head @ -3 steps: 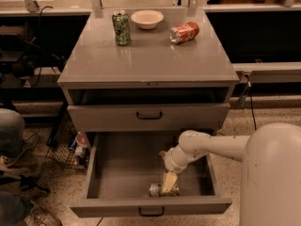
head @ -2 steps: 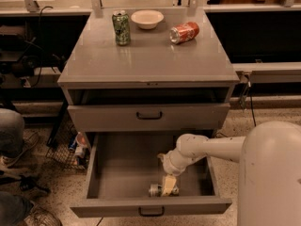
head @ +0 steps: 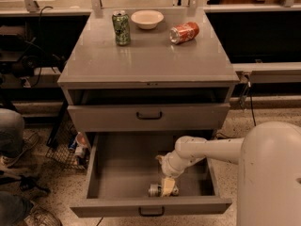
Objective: Pick 7up can from middle drawer and place on counter
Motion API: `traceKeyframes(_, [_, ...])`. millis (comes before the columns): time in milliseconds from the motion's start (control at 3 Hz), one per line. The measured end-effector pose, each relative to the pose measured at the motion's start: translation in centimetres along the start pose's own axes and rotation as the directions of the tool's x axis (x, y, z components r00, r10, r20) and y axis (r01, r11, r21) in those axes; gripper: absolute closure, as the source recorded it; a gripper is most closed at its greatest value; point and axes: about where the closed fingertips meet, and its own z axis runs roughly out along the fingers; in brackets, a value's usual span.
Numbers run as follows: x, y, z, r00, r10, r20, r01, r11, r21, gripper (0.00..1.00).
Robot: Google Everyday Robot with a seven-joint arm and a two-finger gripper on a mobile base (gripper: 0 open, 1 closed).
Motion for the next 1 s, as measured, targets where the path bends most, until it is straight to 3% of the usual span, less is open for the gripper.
traceKeyframes(1000, [-0.85,-0.13,-0.38,0.999,-0.030,0.020,0.030,0.9995,0.001,0.70])
